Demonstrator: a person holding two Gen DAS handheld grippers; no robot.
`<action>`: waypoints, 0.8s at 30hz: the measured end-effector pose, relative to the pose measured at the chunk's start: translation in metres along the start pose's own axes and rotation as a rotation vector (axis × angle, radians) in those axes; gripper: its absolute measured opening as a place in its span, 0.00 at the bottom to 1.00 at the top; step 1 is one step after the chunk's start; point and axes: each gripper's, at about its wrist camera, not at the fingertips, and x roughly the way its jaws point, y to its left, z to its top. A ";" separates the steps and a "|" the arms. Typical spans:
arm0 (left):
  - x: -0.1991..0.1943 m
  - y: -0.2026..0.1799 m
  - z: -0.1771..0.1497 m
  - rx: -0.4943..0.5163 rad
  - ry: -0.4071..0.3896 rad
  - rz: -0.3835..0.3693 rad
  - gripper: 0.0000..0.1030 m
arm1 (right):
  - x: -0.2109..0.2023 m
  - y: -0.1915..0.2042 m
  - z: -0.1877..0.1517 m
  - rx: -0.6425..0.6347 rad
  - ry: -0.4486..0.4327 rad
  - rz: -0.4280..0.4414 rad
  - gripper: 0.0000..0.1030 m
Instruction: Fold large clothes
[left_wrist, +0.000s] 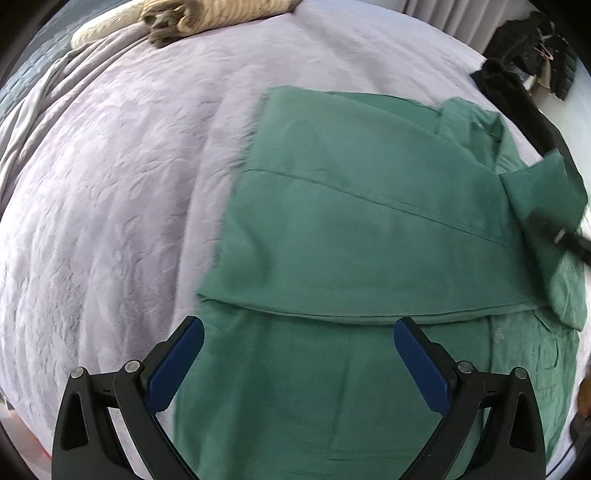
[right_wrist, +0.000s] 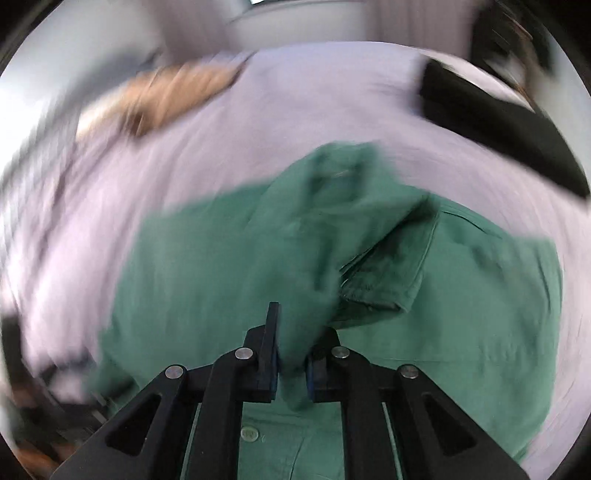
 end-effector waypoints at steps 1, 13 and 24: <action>0.000 0.004 -0.002 -0.005 0.001 0.001 1.00 | 0.011 0.012 -0.005 -0.051 0.046 -0.016 0.21; -0.002 -0.028 0.014 0.012 0.016 -0.229 1.00 | -0.022 -0.061 -0.082 0.227 0.108 0.167 0.54; 0.042 -0.118 0.045 0.100 0.064 -0.315 1.00 | -0.042 -0.245 -0.207 1.106 -0.085 0.416 0.56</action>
